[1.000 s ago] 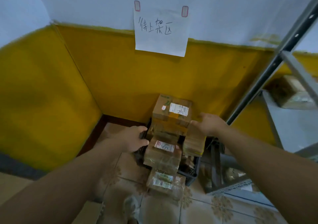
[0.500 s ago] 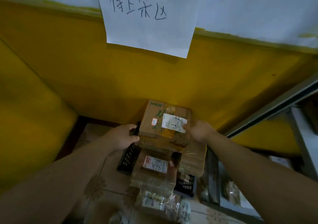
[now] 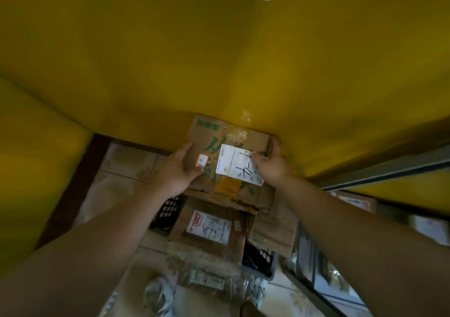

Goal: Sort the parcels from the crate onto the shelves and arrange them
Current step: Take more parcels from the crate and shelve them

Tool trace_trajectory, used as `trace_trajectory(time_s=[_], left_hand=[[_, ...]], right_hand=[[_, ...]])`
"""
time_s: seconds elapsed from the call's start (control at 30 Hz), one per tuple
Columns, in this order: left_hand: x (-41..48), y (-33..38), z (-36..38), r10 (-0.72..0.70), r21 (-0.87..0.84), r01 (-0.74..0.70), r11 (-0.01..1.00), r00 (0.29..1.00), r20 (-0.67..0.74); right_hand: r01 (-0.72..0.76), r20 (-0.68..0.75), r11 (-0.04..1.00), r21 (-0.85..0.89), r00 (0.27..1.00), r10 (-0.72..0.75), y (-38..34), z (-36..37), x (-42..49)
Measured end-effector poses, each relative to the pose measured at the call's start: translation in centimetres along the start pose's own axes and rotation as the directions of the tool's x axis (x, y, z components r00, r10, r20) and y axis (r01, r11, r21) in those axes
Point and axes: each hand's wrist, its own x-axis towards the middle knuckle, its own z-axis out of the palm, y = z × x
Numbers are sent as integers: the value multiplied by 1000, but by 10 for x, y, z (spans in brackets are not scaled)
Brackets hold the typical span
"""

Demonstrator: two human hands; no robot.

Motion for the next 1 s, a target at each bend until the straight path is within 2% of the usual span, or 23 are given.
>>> trace_trajectory(time_s=[0.13,0.3,0.43,0.53,0.7,0.83,1.0], left_hand=[[-2,-5,-5,16,-80,-15,997,1000,4],[-30,-4,-24,69,-149,-76,986,996,-51],[-73,4,-56,137,-133,-147,980,987,-80],[-108,17,-82,210,-53,-218,974,969,-129],[-170,34,-131,387,-2,-395,919,902,-194],[-216,46,-167,469,-12,-481,877,861,-198],[-285,54,-199,557,-63,-585,808,795,-241]], right_hand=[[9,-43,995,102,999,-5,-1,1,-3],[51,-97,995,91,994,-42,-12,-8,-40],[126,-172,991,47,978,-117,-28,-18,-95],[166,-236,986,32,959,-154,-45,-25,-140],[283,-399,958,41,884,-244,-75,-30,-220],[333,-520,941,52,814,-259,-97,-37,-287],[438,-584,899,19,734,-346,-114,-52,-368]])
